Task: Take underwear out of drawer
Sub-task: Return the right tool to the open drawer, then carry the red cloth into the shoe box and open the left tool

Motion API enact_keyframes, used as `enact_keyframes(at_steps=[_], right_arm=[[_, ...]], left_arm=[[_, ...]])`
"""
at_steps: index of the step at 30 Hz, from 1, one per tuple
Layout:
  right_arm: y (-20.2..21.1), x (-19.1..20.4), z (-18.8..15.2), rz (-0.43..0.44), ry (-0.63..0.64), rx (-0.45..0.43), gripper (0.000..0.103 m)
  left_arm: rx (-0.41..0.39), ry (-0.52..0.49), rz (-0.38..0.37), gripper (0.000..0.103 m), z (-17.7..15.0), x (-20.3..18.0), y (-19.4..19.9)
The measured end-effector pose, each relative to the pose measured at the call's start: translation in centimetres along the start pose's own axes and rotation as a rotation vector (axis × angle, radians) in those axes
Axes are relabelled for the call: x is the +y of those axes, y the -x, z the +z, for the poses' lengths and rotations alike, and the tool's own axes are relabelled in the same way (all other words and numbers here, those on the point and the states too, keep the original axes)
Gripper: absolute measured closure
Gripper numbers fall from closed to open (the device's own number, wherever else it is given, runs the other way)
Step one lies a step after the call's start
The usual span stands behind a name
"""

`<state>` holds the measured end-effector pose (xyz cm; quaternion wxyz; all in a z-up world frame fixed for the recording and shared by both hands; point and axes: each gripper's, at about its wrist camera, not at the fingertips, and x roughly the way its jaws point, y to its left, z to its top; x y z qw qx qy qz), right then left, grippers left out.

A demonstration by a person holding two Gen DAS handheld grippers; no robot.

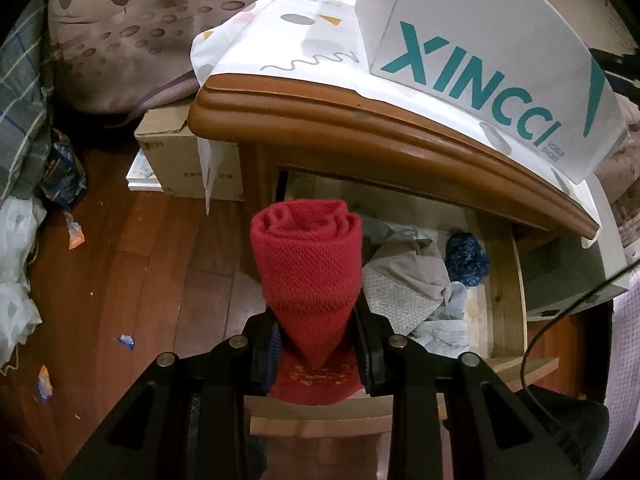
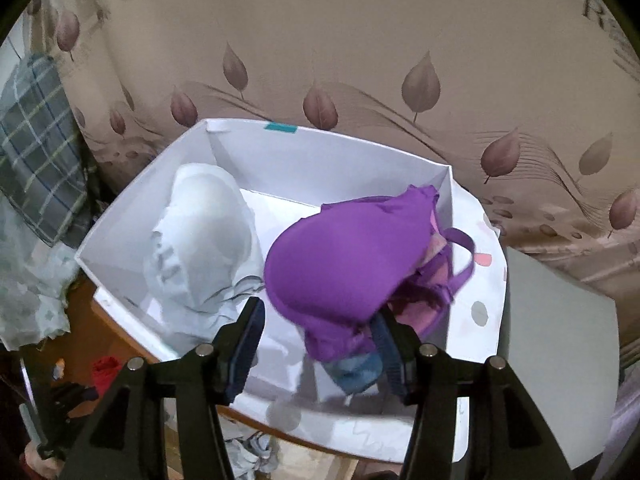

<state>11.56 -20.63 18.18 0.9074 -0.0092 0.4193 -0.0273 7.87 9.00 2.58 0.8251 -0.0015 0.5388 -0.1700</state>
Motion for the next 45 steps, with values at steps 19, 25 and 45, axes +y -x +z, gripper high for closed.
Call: enact_keyframes(at_steps=[19, 25, 45], right_arm=[[-0.4, -1.0, -20.9, -0.020, -0.045, -0.044, 0.039], [-3.8, -1.6, -25.2, -0.089, -0.052, -0.018, 0.039], [-4.5, -1.8, -26.2, -0.124, -0.033, 0.004, 0.039]], left_arm=[[0.008, -0.025, 0.027, 0.076, -0.1, -0.7, -0.5], [-0.011, -0.058, 0.053, 0.075, -0.1, -1.6, -0.7], [-0.087, -0.002, 0.166, 0.075, 0.0, -1.5, 2.8]])
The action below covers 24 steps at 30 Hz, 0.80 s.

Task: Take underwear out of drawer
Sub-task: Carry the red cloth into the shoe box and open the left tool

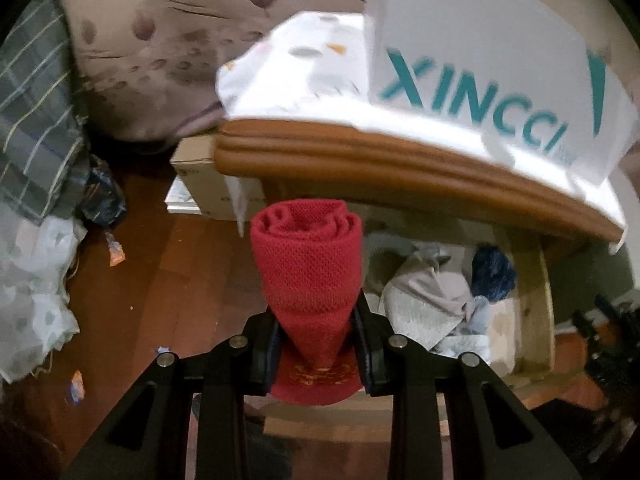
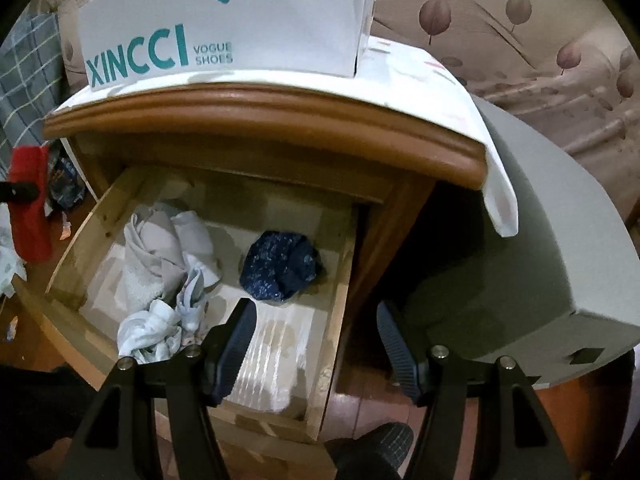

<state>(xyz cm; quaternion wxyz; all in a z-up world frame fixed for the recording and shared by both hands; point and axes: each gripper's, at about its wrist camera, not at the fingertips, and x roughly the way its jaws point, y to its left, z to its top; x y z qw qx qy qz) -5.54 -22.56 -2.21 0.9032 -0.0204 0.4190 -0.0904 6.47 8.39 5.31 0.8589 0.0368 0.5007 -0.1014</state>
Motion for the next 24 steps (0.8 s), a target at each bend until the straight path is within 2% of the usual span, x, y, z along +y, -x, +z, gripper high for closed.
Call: enact_keyframes(at_steps=[2, 4, 8, 12, 17, 20, 24], right_arm=[[0.2, -0.4, 0.1, 0.014, 0.000, -0.006, 0.039], [0.1, -0.9, 0.1, 0.028, -0.010, 0.004, 0.039], [0.1, -1.8, 0.0, 0.040, -0.043, 0.025, 0.039], [0.4, -2.7, 0.2, 0.054, -0.083, 0.014, 0.039], [0.0, -2.7, 0.4, 0.072, -0.107, 0.027, 0.038], [0.1, -2.3, 0.4, 0.083, -0.094, 0.023, 0.038], [-0.1, -2.3, 0.5, 0.094, -0.096, 0.028, 0.038]], left_arm=[[-0.004, 0.008, -0.004, 0.076, 0.3, 0.7, 1.5], [-0.014, -0.003, 0.030, 0.076, 1.2, 1.2, 3.5], [-0.087, -0.012, 0.078, 0.076, 4.4, 1.7, 8.5], [-0.141, 0.007, 0.000, 0.075, 8.9, 0.9, 13.2], [-0.197, -0.041, -0.052, 0.075, 14.3, -2.7, 16.7], [-0.210, -0.049, -0.108, 0.075, 17.8, -4.8, 17.4], [-0.210, -0.092, -0.110, 0.075, 21.3, -8.0, 16.3]])
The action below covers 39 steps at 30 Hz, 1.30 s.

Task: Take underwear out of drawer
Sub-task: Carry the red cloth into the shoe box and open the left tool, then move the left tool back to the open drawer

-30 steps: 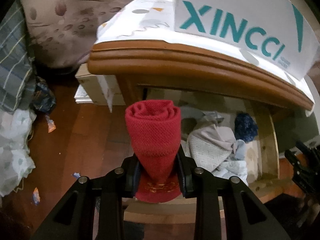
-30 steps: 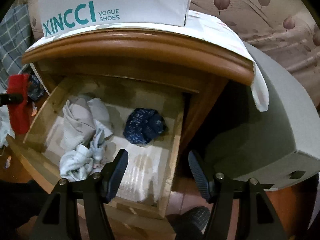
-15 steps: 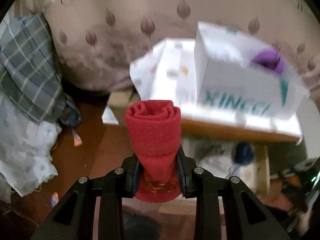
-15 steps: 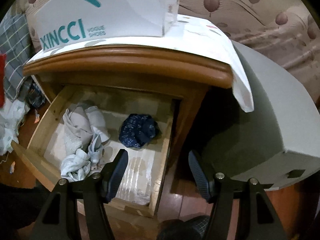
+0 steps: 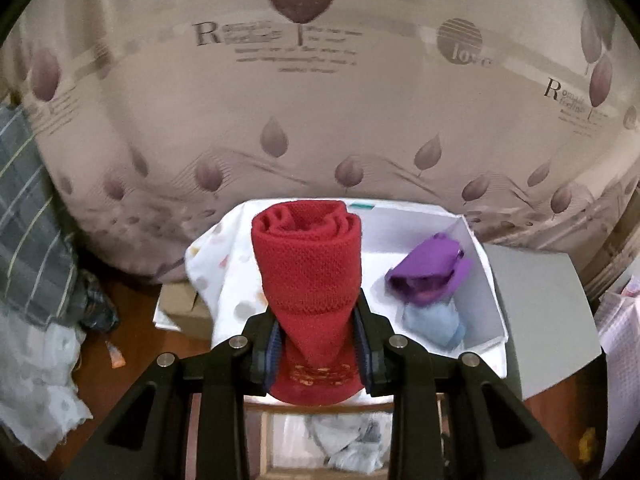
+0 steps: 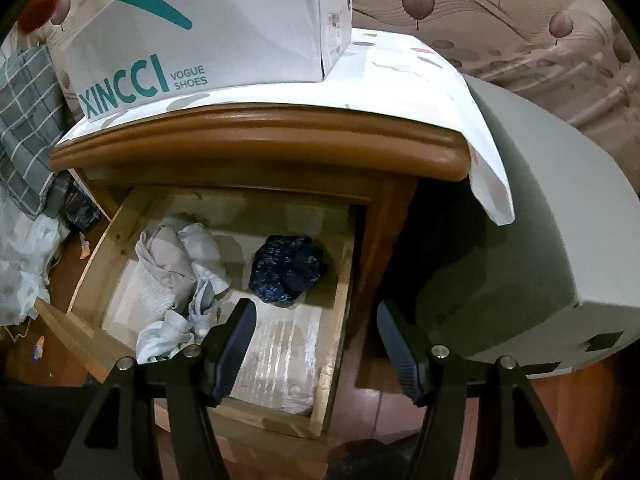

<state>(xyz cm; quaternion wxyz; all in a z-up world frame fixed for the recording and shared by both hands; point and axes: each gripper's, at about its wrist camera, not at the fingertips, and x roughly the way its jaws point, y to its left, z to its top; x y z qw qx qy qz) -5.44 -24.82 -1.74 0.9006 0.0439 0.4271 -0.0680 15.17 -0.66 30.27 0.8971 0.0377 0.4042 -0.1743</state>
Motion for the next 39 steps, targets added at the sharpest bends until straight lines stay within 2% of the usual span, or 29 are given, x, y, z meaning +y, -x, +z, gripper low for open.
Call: enact_keyframes(at_steps=[5, 9, 13, 17, 21, 23, 29, 34, 39], right_arm=[[-0.2, -0.6, 0.2, 0.021, -0.045, 0.006, 0.038], [0.4, -0.7, 0.4, -0.018, -0.037, -0.031, 0.038], [0.1, -1.2, 0.6, 0.023, -0.086, -0.018, 0.038], [0.0, -1.3, 0.5, 0.025, -0.091, -0.014, 0.038], [0.0, -1.5, 0.5, 0.032, -0.100, -0.011, 0.038], [0.1, -1.6, 0.5, 0.034, -0.106, -0.016, 0.038], [0.2, -1.7, 0.6, 0.037, -0.110, -0.024, 0.038], [0.9, -1.8, 0.7, 0.015, -0.108, -0.055, 0.038], [1.1, -2.3, 0.6, 0.010, -0.131, -0.061, 0.038]], left_arm=[[0.062, -0.054, 0.051, 0.075, 0.7, -1.9, -5.2], [0.112, -0.051, 0.037, 0.075, 0.3, -1.8, -9.0], [0.175, -0.036, 0.060, 0.075, -0.1, -1.4, -12.4], [0.211, -0.027, 0.083, 0.074, -0.8, -0.7, -14.6], [0.223, -0.021, 0.078, 0.063, -1.7, -0.5, -15.5], [0.214, -0.024, 0.079, 0.053, -2.1, -0.4, -15.7], [0.165, -0.033, 0.076, 0.041, -2.1, -0.5, -13.8], [0.111, -0.045, 0.077, 0.038, -2.8, -0.3, -10.2], [0.066, -0.083, 0.082, 0.033, -5.5, -0.2, -5.7]])
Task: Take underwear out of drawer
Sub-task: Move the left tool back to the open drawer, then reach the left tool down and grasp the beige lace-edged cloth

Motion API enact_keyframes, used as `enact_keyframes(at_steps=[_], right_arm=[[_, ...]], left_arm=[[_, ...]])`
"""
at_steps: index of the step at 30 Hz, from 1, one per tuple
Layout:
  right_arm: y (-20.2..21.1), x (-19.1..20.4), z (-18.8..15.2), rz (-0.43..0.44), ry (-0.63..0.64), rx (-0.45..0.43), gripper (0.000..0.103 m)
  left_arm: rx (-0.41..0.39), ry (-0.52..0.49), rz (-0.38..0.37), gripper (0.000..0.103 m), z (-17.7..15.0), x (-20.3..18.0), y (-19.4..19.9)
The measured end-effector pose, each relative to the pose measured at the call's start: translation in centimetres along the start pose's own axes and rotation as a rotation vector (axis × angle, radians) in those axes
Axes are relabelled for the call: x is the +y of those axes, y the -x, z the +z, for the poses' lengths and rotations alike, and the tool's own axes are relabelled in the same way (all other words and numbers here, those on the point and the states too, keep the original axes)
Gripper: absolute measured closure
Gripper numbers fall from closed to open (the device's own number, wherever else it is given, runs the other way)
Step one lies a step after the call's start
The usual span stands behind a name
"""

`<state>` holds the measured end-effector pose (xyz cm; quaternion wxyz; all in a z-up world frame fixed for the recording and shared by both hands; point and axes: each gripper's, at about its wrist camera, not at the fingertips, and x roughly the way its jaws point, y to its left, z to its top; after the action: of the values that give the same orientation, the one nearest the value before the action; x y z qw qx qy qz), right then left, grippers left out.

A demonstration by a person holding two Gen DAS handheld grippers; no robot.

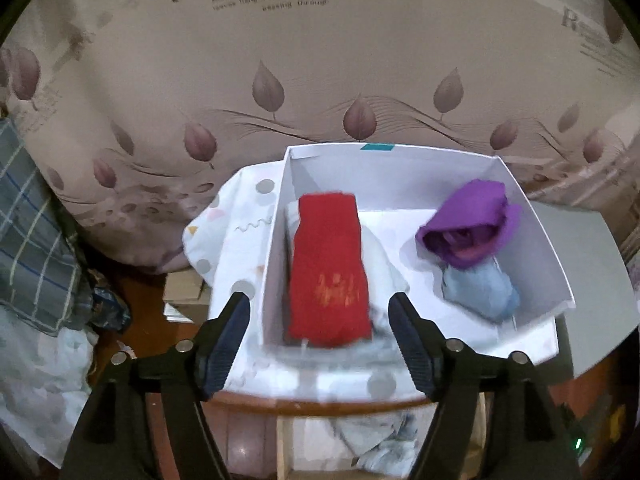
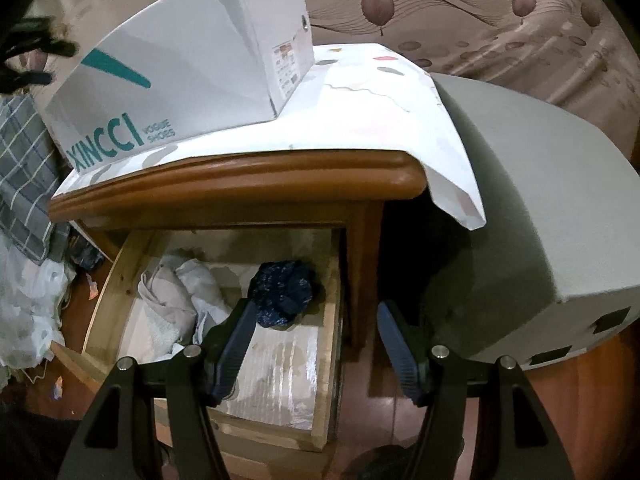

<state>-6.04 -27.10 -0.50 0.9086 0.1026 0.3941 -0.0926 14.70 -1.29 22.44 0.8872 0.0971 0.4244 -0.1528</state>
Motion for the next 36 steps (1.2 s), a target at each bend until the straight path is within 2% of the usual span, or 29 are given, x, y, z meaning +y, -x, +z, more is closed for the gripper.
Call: enact_keyframes(at_steps=[4, 9, 15, 18, 24, 27, 31, 34, 36], right_arm=[[0.0, -0.4, 0.0, -0.002, -0.026, -0.001, 0.038], [0.2, -0.4, -0.1, -0.012, -0.019, -0.008, 0.038], [0.6, -0.6, -0.2, -0.033, -0.021, -0.027, 0.038], [0.7, -0.9, -0.2, -0.039, -0.029, -0.029, 0.038], [0.8, -0.9, -0.2, -0.049, -0.023, -0.034, 0.038], [0.8, -1.0, -0.1, -0.045, -0.027, -0.038, 0.038], [0.8, -1.0, -0.1, -0.037, -0.035, -0.031, 0.038], [0.8, -1.0, -0.1, -0.034, -0.030, -0.027, 0.038], [0.8, -0.9, -0.1, -0.032, -0.026, -0.028, 0.038]], left_arm=[[-0.010, 0.001, -0.021, 0.031, -3.7, 0.3, 2.6], [0.049, 0.007, -0.051, 0.031, -8.7, 0.2, 3.0], [0.171, 0.005, -0.079, 0.031, -15.2, -0.8, -0.3], [0.248, 0.047, -0.112, 0.031, -18.0, -0.8, -3.2], [0.315, 0.091, -0.138, 0.031, -20.9, -1.1, -8.0], [0.323, 0.133, -0.134, 0.032, -21.5, -1.1, -9.6], [0.336, 0.279, -0.159, 0.032, -22.0, -0.2, -11.6], [0.342, 0.336, -0.178, 0.033, -22.2, -0.1, -13.1], [0.354, 0.347, -0.161, 0.033, -22.3, -0.5, -14.1]])
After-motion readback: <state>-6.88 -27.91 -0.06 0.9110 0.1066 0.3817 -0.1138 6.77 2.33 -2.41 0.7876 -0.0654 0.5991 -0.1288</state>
